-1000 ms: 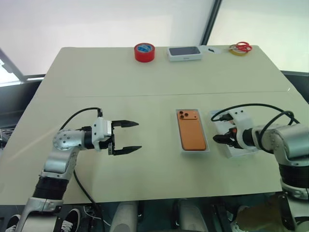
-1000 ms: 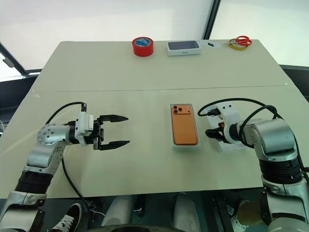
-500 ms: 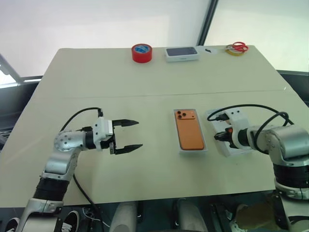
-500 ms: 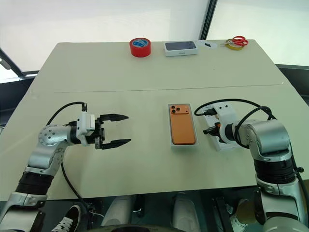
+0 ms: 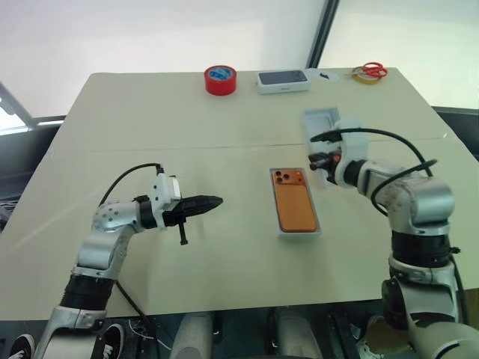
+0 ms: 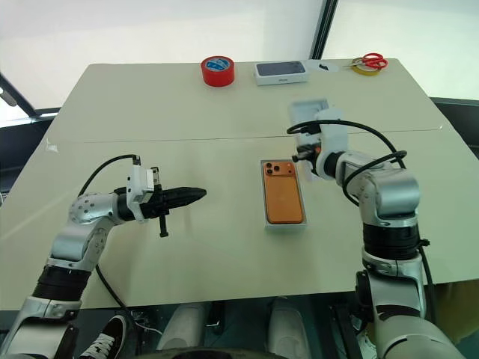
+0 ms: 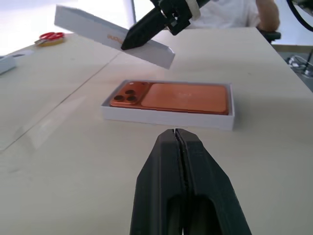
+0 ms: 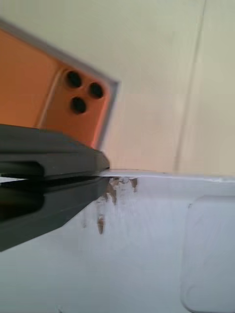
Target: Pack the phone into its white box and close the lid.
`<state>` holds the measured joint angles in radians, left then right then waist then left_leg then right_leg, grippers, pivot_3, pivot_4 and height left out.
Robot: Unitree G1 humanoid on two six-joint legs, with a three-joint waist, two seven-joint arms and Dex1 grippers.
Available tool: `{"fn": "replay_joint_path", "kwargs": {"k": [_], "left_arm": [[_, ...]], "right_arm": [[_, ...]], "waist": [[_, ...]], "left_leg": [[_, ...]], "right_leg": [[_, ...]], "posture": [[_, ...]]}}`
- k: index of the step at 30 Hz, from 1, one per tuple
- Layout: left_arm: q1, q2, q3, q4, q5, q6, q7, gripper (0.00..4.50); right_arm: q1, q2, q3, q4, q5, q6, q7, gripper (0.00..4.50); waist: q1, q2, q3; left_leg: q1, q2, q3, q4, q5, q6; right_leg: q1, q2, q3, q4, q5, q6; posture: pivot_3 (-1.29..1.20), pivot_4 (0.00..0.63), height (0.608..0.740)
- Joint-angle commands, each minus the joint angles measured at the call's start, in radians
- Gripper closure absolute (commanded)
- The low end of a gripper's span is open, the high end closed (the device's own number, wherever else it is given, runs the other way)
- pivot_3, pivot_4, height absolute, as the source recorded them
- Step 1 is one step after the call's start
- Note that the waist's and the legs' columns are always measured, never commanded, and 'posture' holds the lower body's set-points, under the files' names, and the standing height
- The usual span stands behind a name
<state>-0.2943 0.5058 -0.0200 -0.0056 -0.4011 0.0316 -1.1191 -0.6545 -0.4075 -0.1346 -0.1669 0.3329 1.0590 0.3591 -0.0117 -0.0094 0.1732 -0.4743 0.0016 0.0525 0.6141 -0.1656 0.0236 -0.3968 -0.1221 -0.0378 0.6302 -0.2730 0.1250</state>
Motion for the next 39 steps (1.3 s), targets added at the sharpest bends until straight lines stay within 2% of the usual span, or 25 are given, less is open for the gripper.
{"fn": "replay_joint_path", "kwargs": {"k": [1,3,7,10,12,15,19,25,33,36,39], "left_arm": [[-0.008,-0.030,0.012,-0.042,0.008,0.005,0.078,4.45],[0.005,-0.042,0.003,-0.066,0.003,0.021,0.103,4.45],[0.021,-0.046,-0.011,-0.074,0.013,0.020,0.111,4.45],[0.013,-0.051,-0.011,-0.069,0.011,0.028,0.115,4.45],[0.001,-0.057,-0.010,-0.065,0.004,0.040,0.119,4.45],[-0.007,-0.063,-0.013,-0.061,-0.001,0.050,0.117,4.45],[0.003,-0.078,-0.032,-0.079,0.002,0.062,0.114,4.45],[0.039,-0.108,-0.085,-0.100,0.048,0.034,0.139,4.45],[0.023,-0.180,-0.130,-0.050,0.074,0.027,0.185,4.45],[0.000,-0.212,-0.136,-0.002,0.082,0.021,0.199,4.50],[-0.031,-0.251,-0.145,0.047,0.093,0.012,0.214,4.50]], "right_arm": [[-0.005,0.222,-0.142,-0.056,0.169,-0.035,-0.063,4.50],[0.035,0.348,-0.219,-0.147,0.359,0.038,-0.045,4.50],[0.086,0.450,-0.341,-0.215,0.714,0.247,-0.144,4.50],[0.181,0.417,-0.323,-0.249,0.937,0.377,-0.205,4.50],[0.267,0.349,-0.263,-0.212,1.143,0.408,-0.296,4.50],[0.326,0.235,-0.170,-0.177,1.346,0.340,-0.402,4.50],[0.326,0.131,-0.078,-0.124,1.431,0.242,-0.485,4.50],[0.296,0.097,-0.011,-0.030,1.455,0.113,-0.547,4.50],[0.269,0.033,-0.014,0.045,1.340,0.051,-0.465,4.50],[0.287,0.002,-0.032,0.075,1.323,0.043,-0.435,3.62],[0.286,-0.048,-0.058,0.089,1.287,0.036,-0.390,2.03]], "waist": [[-0.001,0.000,0.000],[-0.001,0.000,0.000],[0.003,0.000,0.000],[0.004,0.000,0.000],[0.001,0.000,0.000],[-0.004,0.000,0.000],[-0.004,0.000,0.000],[0.001,0.000,0.000],[0.002,0.000,0.000],[0.004,0.000,0.000],[0.006,0.000,0.000]], "left_leg": [[0.000,0.001,0.000,0.000,0.000,0.000],[0.000,0.004,0.000,0.001,0.000,-0.001],[0.000,0.007,-0.001,0.000,0.001,-0.002],[0.002,0.007,-0.001,0.000,0.001,-0.003],[0.002,0.007,-0.001,-0.001,0.000,-0.005],[0.002,0.007,-0.001,-0.002,0.001,-0.004],[0.002,0.009,0.000,-0.002,0.001,-0.003],[0.001,0.009,0.000,-0.001,0.001,-0.003],[0.000,0.009,0.000,0.000,0.001,-0.003],[0.000,0.009,0.000,0.001,0.001,-0.003],[0.000,0.008,0.000,0.001,0.001,-0.003]], "right_leg": [[0.000,0.001,0.000,0.000,0.000,0.001],[0.001,0.004,0.000,0.001,0.001,0.002],[0.000,0.006,-0.002,0.002,0.001,0.003],[0.003,0.005,-0.002,0.001,0.001,0.002],[0.002,0.004,-0.002,0.000,0.000,-0.001],[0.001,0.004,-0.001,0.000,-0.001,-0.001],[0.000,0.004,0.000,0.000,-0.001,-0.002],[0.000,0.004,0.000,0.000,-0.001,-0.002],[0.000,0.004,0.000,-0.001,-0.001,-0.002],[0.000,0.004,0.000,0.000,-0.001,-0.002],[0.000,0.005,0.000,0.000,-0.001,-0.002]], "posture": [[0.00,0.150,0.740],[0.00,0.150,0.740],[0.00,0.150,0.740],[0.00,0.150,0.740],[0.00,0.150,0.740],[0.00,0.150,0.740],[0.00,0.150,0.740],[0.00,0.150,0.740],[0.00,0.150,0.740],[0.00,0.150,0.740],[0.00,0.150,0.740]]}}
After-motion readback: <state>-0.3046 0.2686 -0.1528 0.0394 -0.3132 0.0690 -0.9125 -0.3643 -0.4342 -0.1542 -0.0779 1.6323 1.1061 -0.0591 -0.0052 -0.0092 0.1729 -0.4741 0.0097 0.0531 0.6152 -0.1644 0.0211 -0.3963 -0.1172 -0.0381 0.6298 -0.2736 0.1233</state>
